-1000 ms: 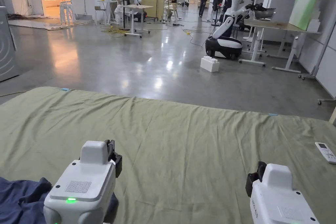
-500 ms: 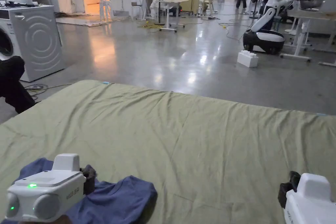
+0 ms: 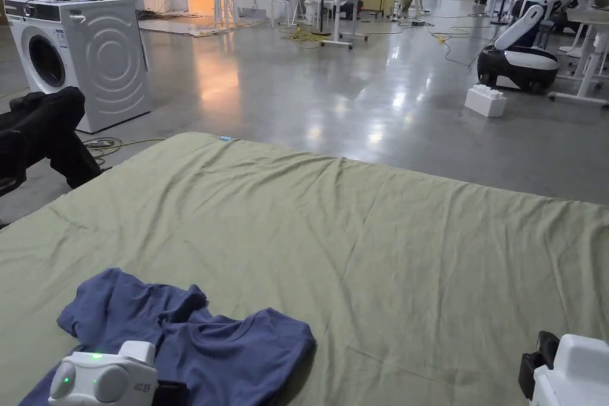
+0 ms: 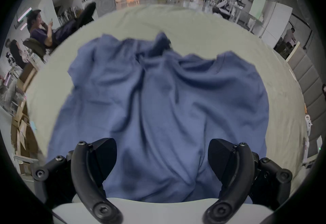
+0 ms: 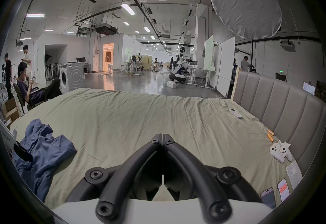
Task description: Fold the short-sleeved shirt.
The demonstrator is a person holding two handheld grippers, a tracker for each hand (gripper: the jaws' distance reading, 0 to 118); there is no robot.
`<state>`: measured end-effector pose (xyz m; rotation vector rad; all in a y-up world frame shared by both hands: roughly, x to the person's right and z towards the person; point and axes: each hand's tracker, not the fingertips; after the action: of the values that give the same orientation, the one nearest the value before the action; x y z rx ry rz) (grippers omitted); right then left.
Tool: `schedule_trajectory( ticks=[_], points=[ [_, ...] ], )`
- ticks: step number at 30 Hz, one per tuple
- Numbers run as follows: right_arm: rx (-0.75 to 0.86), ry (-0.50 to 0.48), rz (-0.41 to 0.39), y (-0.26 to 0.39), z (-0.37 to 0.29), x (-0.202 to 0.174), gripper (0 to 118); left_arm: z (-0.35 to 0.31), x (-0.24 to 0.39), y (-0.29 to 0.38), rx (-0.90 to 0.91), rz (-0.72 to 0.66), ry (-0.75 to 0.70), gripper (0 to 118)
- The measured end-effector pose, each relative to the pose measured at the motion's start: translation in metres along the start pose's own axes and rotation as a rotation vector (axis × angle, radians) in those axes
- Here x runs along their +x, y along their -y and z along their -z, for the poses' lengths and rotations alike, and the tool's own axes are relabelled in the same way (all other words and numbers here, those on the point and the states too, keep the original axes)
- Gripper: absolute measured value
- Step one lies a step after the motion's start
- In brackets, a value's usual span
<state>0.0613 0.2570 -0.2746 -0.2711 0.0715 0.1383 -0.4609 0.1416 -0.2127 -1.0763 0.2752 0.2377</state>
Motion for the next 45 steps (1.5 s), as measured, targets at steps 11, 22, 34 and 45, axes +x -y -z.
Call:
schedule_trajectory(
  ticks=[11,22,34,45],
  points=[
    [-0.026,0.000,-0.026,0.008,0.004,-0.004,1,0.003,0.039,0.015,0.085,0.124,-0.129,48],
    [-0.028,-0.017,-0.032,0.012,0.002,-0.009,1,-0.029,0.006,0.014,0.201,0.058,0.010,5],
    [0.003,-0.029,-0.014,0.000,-0.004,-0.012,1,-0.124,0.024,-0.024,0.532,0.002,0.131,4],
    [0.046,0.012,-0.003,-0.013,-0.019,0.017,1,-0.217,0.115,-0.077,0.778,0.142,0.303,4]
  ],
)
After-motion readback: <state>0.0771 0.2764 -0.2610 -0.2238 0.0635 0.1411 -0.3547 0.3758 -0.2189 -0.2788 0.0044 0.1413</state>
